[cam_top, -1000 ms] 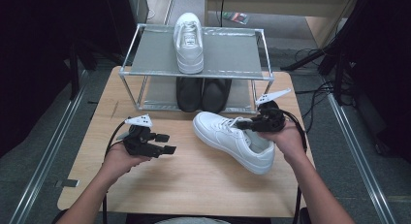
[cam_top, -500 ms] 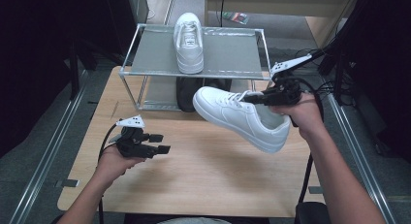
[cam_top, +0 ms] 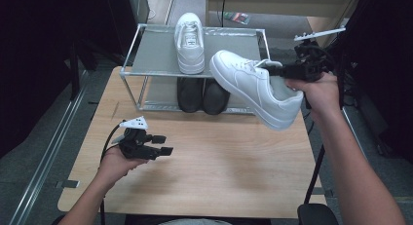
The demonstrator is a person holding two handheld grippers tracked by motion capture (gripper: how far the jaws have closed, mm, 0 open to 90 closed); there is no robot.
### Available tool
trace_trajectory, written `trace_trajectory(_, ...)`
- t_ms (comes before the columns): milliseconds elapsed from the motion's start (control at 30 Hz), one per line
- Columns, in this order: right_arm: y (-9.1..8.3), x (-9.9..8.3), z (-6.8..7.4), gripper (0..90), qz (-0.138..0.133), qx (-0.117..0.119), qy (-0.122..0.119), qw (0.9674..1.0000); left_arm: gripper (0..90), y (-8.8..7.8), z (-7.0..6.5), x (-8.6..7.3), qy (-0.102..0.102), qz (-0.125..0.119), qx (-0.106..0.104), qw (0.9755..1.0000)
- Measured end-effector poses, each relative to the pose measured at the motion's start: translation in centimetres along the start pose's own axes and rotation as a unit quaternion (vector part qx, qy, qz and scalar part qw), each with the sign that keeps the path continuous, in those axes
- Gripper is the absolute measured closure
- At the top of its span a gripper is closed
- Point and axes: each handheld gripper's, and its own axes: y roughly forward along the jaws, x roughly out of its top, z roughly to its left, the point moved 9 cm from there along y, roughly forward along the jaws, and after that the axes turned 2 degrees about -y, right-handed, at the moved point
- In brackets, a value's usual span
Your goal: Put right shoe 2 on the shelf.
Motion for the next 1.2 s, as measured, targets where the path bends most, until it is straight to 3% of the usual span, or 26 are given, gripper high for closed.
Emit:
trace_trajectory(133, 1.0, 1.5, -1.9, 84.7, -0.024, -0.040, 0.044, 0.9979, 38.3, 0.2, -0.1, 0.0, 0.000, 0.002, -0.003, 1.0000)
trace_trajectory(333, 3.4, 3.8, -4.4, 84.4, -0.046, -0.094, 0.076, 0.9916, 38.8, 0.3, 0.0, 0.1, 0.000, 0.004, -0.007, 1.0000)
trace_trajectory(467, 5.0, 5.3, -5.4, 83.2, -0.050, -0.136, 0.096, 0.9848, 38.9, 0.4, 0.0, 0.1, -0.001, 0.007, -0.011, 0.9999)
trace_trajectory(500, 5.0, 5.3, -5.4, 83.2, -0.050, -0.136, 0.096, 0.9848, 38.9, 0.4, 0.0, 0.1, -0.001, 0.007, -0.011, 0.9999)
trace_trajectory(533, 5.8, 6.0, -5.9, 83.3, -0.050, -0.159, 0.105, 0.9804, 38.9, 0.5, 0.0, 0.2, 0.000, 0.006, -0.015, 0.9999)
trace_trajectory(567, 6.2, 6.3, -6.1, 83.4, -0.047, -0.168, 0.109, 0.9786, 39.0, 0.6, -0.1, 0.2, 0.000, 0.005, -0.017, 0.9998)
trace_trajectory(733, 8.8, 8.2, -6.5, 82.9, -0.046, -0.200, 0.127, 0.9704, 39.1, 0.7, -0.1, 0.4, 0.003, 0.008, -0.023, 0.9997)
trace_trajectory(900, 11.4, 9.8, -6.4, 83.2, -0.038, -0.211, 0.141, 0.9666, 39.2, 1.0, -0.2, 0.4, 0.010, 0.015, -0.029, 0.9994)
trace_trajectory(1000, 12.7, 10.7, -6.4, 83.0, -0.031, -0.227, 0.136, 0.9639, 39.2, 1.2, -0.5, 0.5, 0.014, 0.017, -0.034, 0.9992)
trace_trajectory(1200, 14.9, 11.5, -6.0, 82.4, -0.031, -0.246, 0.148, 0.9574, 39.3, 1.5, -0.7, 0.7, 0.017, 0.020, -0.041, 0.9988)
